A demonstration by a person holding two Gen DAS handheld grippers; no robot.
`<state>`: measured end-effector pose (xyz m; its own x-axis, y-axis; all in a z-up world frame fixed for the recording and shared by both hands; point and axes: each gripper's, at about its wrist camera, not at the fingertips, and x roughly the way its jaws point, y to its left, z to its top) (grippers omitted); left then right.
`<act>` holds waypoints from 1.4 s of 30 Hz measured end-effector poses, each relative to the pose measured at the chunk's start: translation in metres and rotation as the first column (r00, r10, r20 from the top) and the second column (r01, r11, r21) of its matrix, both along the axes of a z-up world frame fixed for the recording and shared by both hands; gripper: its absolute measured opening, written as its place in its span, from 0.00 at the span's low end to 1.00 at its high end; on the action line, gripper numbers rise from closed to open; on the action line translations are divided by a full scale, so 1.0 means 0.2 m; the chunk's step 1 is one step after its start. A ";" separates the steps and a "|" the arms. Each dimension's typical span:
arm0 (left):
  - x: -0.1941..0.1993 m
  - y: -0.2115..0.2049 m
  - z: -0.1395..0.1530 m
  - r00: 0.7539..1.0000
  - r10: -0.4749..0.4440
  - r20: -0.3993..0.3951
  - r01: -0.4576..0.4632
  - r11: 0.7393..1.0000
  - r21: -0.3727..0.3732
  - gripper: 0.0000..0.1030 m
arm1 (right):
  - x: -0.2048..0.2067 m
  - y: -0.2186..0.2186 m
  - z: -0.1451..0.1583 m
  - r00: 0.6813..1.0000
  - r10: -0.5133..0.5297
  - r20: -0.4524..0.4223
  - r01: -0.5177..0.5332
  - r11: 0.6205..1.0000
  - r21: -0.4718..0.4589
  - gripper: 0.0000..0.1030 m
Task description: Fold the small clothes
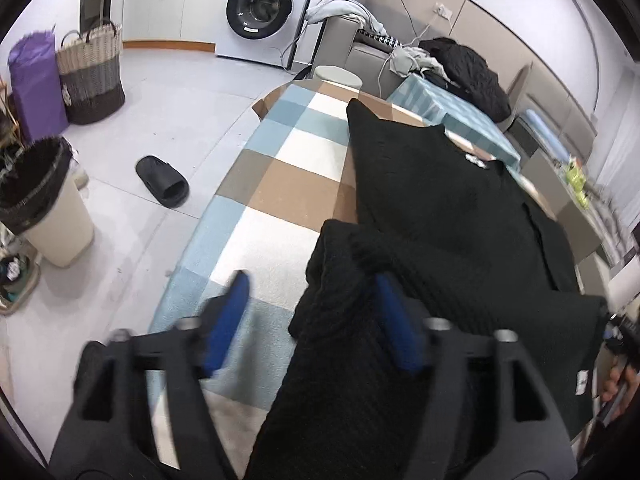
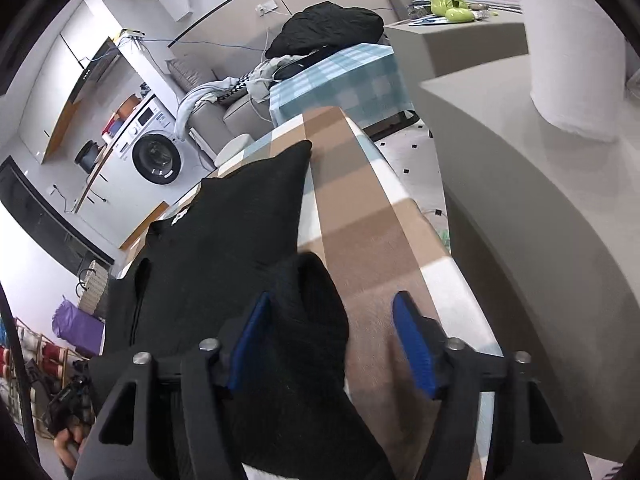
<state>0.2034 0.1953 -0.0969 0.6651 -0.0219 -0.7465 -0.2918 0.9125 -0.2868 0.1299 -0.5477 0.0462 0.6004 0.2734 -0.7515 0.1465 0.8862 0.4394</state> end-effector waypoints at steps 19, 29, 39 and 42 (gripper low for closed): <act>0.15 -0.16 -0.08 0.990 -0.137 -0.036 0.139 0.989 0.041 0.16 | 0.09 0.22 -0.10 0.984 0.176 -0.029 -0.176 0.984 -0.013 0.21; -0.14 -0.17 -0.09 0.987 -0.153 -0.048 0.155 0.987 0.048 0.10 | -0.13 0.20 -0.06 0.983 0.177 -0.052 -0.177 0.984 -0.004 0.21; -0.25 -0.15 -0.02 0.989 -0.151 0.005 0.150 0.987 0.050 0.07 | -0.24 0.18 -0.03 0.988 0.146 -0.043 -0.146 0.989 0.010 0.21; -0.24 -0.11 0.02 0.992 -0.123 0.037 0.122 0.992 0.030 0.07 | -0.22 0.20 -0.02 0.989 0.145 -0.030 -0.145 0.989 -0.002 0.21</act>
<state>0.1556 0.1739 -0.0937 0.6867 -0.0849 -0.7219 -0.1665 0.9483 -0.2700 0.0852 -0.5069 0.0414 0.5317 0.3530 -0.7699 0.0293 0.9008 0.4332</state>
